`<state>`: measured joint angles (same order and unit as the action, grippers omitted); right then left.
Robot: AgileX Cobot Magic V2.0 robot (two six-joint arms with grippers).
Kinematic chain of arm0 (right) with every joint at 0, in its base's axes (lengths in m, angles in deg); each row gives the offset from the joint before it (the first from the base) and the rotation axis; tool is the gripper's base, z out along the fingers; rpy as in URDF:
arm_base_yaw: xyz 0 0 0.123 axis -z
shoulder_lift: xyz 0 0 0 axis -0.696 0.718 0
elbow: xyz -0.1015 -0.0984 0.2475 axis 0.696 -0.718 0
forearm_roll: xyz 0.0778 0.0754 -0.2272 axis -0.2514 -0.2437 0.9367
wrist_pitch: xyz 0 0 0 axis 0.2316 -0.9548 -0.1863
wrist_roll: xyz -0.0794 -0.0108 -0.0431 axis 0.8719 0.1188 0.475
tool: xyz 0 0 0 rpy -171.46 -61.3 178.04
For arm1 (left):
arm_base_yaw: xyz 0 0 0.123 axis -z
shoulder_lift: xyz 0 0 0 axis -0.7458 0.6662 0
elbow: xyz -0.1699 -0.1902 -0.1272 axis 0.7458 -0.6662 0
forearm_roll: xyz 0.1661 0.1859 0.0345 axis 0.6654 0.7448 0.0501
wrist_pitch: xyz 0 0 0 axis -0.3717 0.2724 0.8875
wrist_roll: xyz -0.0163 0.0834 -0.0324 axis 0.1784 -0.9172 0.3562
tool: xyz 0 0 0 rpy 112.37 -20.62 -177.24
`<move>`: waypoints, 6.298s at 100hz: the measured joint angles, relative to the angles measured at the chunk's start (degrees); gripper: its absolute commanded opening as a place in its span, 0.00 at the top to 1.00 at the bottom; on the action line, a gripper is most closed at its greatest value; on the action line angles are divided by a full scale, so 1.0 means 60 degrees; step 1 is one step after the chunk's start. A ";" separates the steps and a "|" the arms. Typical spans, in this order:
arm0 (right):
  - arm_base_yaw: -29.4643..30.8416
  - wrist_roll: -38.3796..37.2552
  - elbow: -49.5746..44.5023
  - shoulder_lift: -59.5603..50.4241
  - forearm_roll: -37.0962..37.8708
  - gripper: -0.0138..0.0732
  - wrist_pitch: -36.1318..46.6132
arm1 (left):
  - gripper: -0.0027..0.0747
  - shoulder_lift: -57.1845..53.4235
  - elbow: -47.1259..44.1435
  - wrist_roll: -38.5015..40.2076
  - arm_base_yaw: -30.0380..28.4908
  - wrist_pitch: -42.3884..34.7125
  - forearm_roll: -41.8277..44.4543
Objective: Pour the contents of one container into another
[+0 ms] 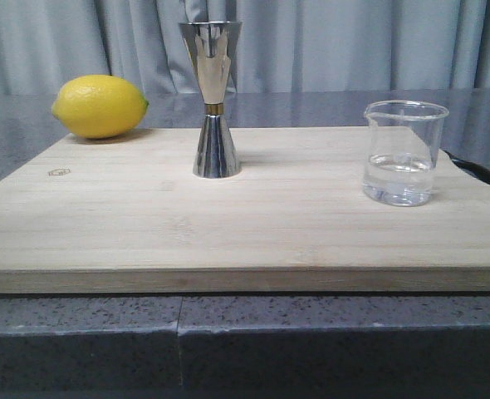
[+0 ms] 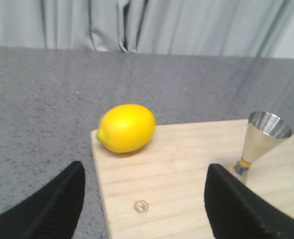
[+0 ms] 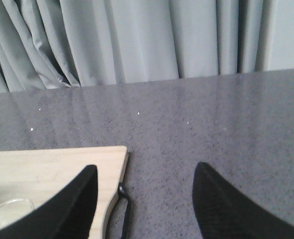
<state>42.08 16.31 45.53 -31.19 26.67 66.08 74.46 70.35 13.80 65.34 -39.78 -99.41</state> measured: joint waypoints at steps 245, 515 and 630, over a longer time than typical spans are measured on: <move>-0.2170 0.0726 0.0000 0.0767 -0.0385 0.40 -0.1697 | 0.34 0.8595 0.0168 0.6371 0.4283 -1.0131 0.7059; -0.5022 0.0974 -0.1608 0.6828 0.0348 0.26 0.6582 | 0.99 0.7782 0.1412 0.6568 0.4283 -0.9415 0.8338; -0.5022 0.1372 -0.1591 0.9640 0.0293 0.40 1.0589 | 0.99 0.7782 0.1412 0.6568 0.4283 -0.9269 0.8507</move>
<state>11.95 24.54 35.99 26.64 28.43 129.61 121.15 78.83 53.21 91.04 -95.39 -48.36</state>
